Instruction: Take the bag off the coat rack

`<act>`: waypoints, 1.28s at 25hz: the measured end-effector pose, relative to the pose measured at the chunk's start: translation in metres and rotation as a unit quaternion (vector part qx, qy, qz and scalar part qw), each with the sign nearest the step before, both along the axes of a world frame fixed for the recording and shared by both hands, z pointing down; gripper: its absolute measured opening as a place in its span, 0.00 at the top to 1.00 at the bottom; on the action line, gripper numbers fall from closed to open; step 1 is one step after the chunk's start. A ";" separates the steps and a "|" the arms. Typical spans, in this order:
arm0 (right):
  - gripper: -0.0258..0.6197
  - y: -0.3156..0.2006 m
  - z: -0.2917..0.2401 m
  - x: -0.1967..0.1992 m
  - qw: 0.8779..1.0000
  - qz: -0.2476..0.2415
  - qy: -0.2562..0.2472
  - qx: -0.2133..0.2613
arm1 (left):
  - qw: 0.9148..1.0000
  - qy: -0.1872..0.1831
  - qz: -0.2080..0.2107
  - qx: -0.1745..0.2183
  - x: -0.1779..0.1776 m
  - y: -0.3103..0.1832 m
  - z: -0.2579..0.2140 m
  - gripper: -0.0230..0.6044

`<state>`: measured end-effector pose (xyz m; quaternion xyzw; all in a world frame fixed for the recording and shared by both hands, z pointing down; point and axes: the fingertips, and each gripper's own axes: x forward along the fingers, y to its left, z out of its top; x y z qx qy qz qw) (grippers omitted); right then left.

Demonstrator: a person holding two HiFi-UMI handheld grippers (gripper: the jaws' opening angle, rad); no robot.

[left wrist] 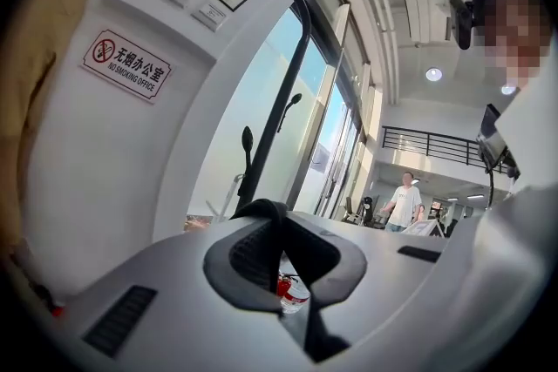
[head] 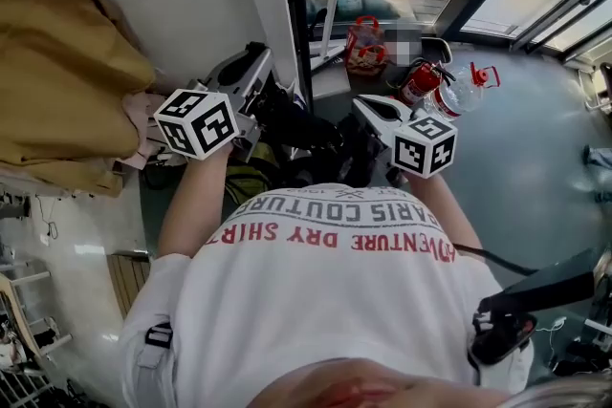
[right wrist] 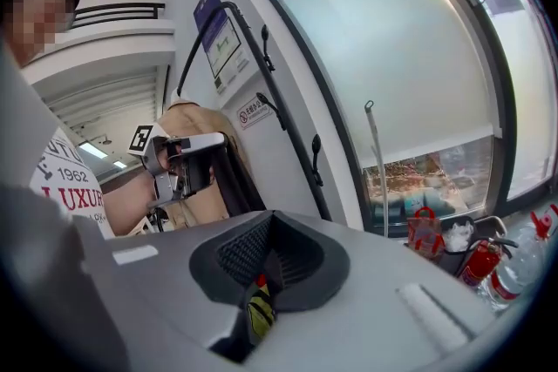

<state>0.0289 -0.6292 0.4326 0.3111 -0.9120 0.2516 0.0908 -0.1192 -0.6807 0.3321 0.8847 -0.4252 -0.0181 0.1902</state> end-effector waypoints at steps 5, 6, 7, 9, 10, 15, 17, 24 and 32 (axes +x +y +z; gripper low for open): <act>0.96 0.028 -0.011 -0.005 0.999 -0.027 -0.007 0.021 | 1.000 0.004 -0.021 0.001 0.002 0.042 0.000 0.94; 0.96 0.034 -0.013 -0.005 0.999 -0.033 -0.009 0.026 | 1.000 0.004 -0.026 0.002 0.002 0.052 -0.001 0.94; 0.96 0.038 -0.015 -0.005 0.999 -0.038 -0.012 0.030 | 0.999 0.005 -0.032 0.003 0.002 0.063 -0.002 0.94; 0.96 0.043 -0.016 -0.006 0.998 -0.043 -0.017 0.034 | 0.999 0.007 -0.043 0.001 -0.001 0.084 -0.003 0.94; 0.96 0.046 -0.015 -0.007 0.998 -0.042 -0.021 0.032 | 0.999 0.007 -0.048 -0.003 -0.003 0.095 -0.001 0.94; 0.96 0.081 -0.018 -0.022 0.997 -0.053 -0.024 0.040 | 0.999 0.002 -0.050 -0.018 -0.008 0.145 0.015 0.94; 0.96 0.101 -0.020 -0.026 0.997 -0.055 -0.018 0.046 | 0.999 0.000 -0.043 -0.019 -0.008 0.168 0.018 0.94; 0.96 0.214 -0.027 -0.048 0.998 -0.033 -0.007 0.050 | 1.000 0.003 -0.014 -0.013 -0.030 0.291 0.025 0.94; 0.96 0.379 -0.019 -0.068 0.999 -0.006 -0.009 0.052 | 1.000 0.001 0.010 0.000 -0.053 0.435 0.031 0.94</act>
